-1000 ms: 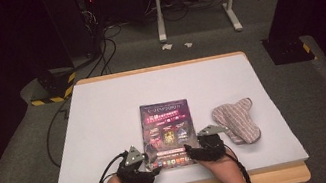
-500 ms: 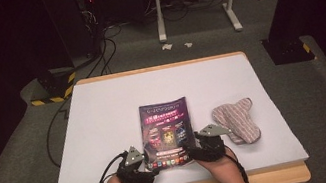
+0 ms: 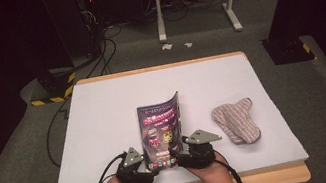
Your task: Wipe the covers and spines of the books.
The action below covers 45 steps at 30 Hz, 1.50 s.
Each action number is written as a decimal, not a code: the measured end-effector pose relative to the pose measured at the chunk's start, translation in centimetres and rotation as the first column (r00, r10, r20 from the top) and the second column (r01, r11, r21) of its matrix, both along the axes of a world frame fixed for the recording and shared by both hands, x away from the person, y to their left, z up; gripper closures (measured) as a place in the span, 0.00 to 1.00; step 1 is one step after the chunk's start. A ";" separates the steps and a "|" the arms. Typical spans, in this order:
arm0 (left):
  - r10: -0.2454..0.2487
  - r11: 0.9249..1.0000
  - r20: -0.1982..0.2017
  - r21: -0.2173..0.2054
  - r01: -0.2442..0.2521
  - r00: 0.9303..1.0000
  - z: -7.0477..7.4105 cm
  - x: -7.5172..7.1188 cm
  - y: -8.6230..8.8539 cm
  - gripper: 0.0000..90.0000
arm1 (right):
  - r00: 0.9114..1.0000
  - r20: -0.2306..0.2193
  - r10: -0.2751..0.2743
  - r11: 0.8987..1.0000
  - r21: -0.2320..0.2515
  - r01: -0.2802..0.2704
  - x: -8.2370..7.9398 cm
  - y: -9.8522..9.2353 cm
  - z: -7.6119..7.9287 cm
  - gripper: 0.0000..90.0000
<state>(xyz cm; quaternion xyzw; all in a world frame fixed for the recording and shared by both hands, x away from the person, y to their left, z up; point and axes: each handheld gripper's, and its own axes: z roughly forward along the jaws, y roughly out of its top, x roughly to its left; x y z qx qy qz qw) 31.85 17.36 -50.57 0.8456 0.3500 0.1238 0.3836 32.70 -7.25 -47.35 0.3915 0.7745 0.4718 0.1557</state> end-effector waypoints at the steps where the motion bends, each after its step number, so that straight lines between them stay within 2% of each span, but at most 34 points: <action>1: -0.001 1.000 0.000 0.000 0.001 1.000 0.0 0.0 0.0 0.29 | 1.000 0.014 -0.011 1.000 -0.011 0.011 -0.1 0.1 -0.1 0.38; 5: 0.000 1.000 0.002 -0.003 0.000 1.000 0.0 0.0 0.1 0.30 | 0.999 -0.008 -0.034 0.999 0.007 0.034 0.3 -0.4 0.0 0.38; 8: -0.004 1.000 -0.011 -0.023 0.003 1.000 0.0 0.2 0.3 0.30 | 0.999 0.002 -0.049 0.999 0.001 0.049 0.4 -0.7 -0.1 0.41; 14: -0.003 0.999 -0.014 -0.038 0.002 1.000 0.0 0.1 0.3 0.33 | 0.997 0.026 -0.068 0.998 0.008 0.068 0.7 -1.0 -0.4 0.46; 16: -0.007 1.000 -0.009 -0.029 0.007 1.000 0.0 0.2 0.2 0.34 | 0.997 0.022 -0.071 0.997 0.012 0.071 1.0 -1.1 -0.5 0.46; 21: -0.005 0.999 -0.015 -0.044 0.004 1.000 -0.1 0.1 0.3 0.34 | 0.994 0.016 -0.104 0.995 0.015 0.103 1.3 -1.6 -0.8 0.51; 26: -0.009 0.999 -0.011 -0.031 0.009 1.000 0.0 0.1 0.3 0.34 | 0.992 0.041 -0.121 0.992 -0.019 0.122 1.3 -1.4 -1.0 0.55; 31: -0.013 0.998 -0.015 -0.058 0.012 1.000 0.1 0.0 0.6 0.36 | 0.990 0.035 -0.136 0.990 -0.039 0.137 1.7 -1.7 -1.0 0.62; 34: -0.005 0.997 -0.009 -0.080 0.004 1.000 0.3 -0.2 1.0 0.37 | 0.988 0.021 -0.151 0.988 -0.037 0.152 2.0 -2.1 -1.2 0.66; 37: 0.003 0.997 0.010 -0.078 -0.002 1.000 0.6 -0.4 1.5 0.37 | 0.986 0.021 -0.167 0.985 -0.046 0.168 2.3 -2.3 -1.3 0.71; 40: 0.030 0.996 0.016 -0.087 -0.028 0.999 0.8 -0.5 2.3 0.37 | 0.983 0.026 -0.184 0.982 -0.034 0.185 2.6 -2.5 -1.2 0.75; 45: 0.064 0.994 0.037 -0.087 -0.061 0.997 1.1 0.0 3.3 0.38 | 0.982 0.012 -0.189 0.982 -0.025 0.189 2.8 -3.0 -1.6 0.77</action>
